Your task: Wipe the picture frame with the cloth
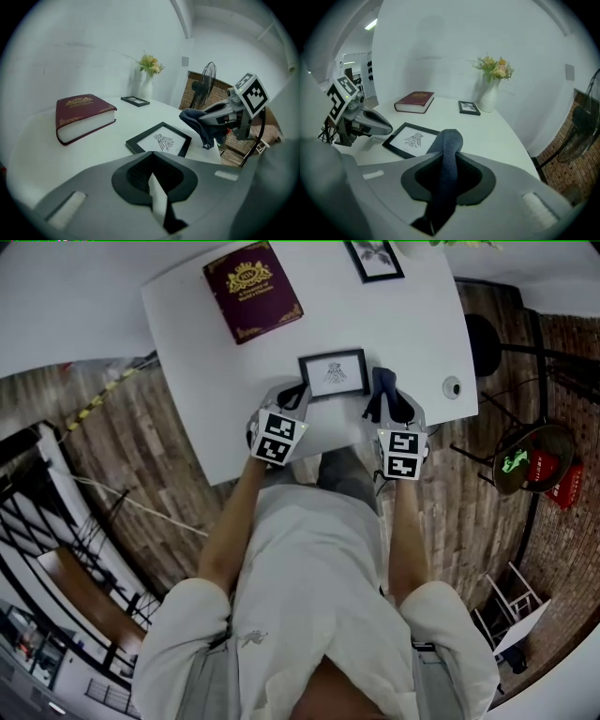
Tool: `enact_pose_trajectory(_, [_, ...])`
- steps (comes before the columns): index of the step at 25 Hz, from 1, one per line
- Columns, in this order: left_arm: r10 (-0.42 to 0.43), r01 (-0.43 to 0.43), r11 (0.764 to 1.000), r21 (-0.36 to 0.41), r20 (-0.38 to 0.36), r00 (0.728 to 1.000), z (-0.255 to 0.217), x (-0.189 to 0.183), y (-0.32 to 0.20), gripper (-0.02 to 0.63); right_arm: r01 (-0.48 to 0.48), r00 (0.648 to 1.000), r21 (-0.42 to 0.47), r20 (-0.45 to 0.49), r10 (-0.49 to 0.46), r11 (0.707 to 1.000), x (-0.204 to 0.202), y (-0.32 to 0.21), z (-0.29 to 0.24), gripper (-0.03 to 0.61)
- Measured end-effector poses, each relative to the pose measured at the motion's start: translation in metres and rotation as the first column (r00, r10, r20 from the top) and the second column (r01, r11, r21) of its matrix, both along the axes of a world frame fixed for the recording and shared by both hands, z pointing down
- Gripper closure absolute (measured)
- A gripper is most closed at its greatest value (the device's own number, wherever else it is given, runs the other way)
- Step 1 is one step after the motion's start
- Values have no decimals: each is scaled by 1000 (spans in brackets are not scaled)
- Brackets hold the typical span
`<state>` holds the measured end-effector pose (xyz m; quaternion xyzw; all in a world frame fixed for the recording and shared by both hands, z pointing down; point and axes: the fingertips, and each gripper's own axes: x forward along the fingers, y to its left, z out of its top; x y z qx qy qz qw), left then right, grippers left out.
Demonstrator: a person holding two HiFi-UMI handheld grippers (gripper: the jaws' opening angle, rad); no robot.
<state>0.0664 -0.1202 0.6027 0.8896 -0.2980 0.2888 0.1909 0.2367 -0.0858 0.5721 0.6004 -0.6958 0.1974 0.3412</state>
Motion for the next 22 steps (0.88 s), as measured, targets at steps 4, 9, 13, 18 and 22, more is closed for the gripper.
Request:
enact_pose_trajectory(4, [13, -12, 999, 34, -21, 1000, -17, -1, 0, 594, -13, 1000, 62, 1, 13, 998, -5, 0, -25, 515])
enact_pose_trajectory(9, [19, -12, 995, 95, -64, 998, -48, -5, -6, 594, -44, 999, 136, 13, 43, 990, -11, -1, -58, 515])
enact_pose_trajectory(13, [32, -13, 986, 165, -116, 993, -82, -7, -11, 594, -69, 997, 228, 44, 60, 971, -21, -3, -93, 515])
enact_pose_trajectory(18, [74, -31, 966, 255, -160, 984, -123, -9, -12, 594, -60, 997, 323, 66, 41, 944, -40, 1, -132, 515])
enact_pose_trajectory(22, [92, -33, 955, 296, -187, 978, -146, -14, -8, 594, -51, 998, 350, 63, 31, 935, -54, 6, -146, 515])
